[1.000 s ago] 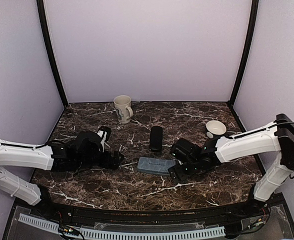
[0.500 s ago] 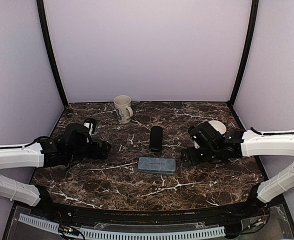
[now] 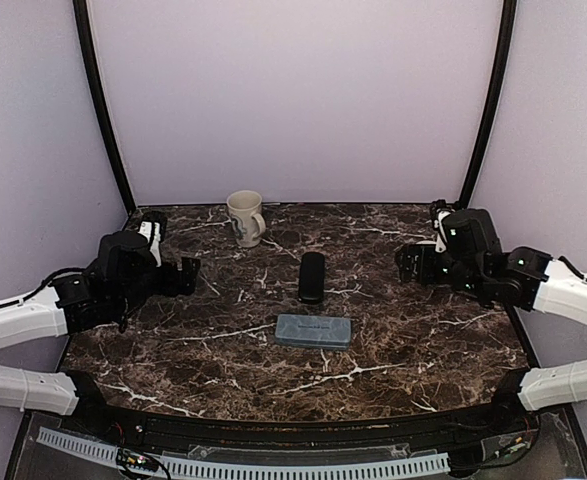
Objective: Organize the sunglasses
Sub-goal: Reset both arms
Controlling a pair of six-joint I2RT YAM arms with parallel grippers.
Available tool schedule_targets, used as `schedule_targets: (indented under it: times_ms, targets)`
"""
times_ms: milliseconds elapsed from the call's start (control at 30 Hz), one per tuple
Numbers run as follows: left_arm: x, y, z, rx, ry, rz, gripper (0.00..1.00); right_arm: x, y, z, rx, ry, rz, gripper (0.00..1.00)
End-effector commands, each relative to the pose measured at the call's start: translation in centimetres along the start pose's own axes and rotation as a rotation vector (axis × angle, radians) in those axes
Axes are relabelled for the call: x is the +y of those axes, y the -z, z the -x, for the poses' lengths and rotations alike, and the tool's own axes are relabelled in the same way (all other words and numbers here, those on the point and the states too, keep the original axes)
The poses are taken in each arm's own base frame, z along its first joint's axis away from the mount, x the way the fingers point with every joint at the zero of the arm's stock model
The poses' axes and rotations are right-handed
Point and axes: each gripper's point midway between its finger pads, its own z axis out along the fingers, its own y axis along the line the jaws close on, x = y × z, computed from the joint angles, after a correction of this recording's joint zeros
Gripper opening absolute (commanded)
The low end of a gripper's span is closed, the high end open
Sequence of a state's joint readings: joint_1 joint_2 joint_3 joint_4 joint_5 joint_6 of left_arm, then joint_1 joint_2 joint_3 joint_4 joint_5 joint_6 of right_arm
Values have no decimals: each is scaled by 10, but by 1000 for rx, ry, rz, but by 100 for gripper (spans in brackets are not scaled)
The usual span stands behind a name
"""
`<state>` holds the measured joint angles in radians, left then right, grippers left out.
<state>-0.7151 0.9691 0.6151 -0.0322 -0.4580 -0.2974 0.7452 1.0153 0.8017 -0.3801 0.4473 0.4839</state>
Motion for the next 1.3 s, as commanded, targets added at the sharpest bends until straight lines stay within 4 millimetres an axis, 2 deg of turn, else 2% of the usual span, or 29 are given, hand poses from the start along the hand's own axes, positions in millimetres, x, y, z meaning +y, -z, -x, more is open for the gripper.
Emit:
schedule_targets:
  times_ms: [0,267,400,733,1000,1267]
  targets:
    - [11,11,34,-116,-68,59,98,-15,14,32,-155,6,-66,100]
    - [15,33,57,-268,-17,26,98,-28,33,46,-278,46,-86,100]
    - [24,40,60,-307,-10,58,97,-34,39,48,-329,51,-100,100]
    - [22,34,58,-292,-21,65,96,-34,34,48,-325,81,-119,100]
    - [22,35,56,-288,-19,57,96,-37,39,50,-347,52,-117,100]
    - [19,29,52,-272,-25,47,96,-39,36,44,-314,45,-128,100]
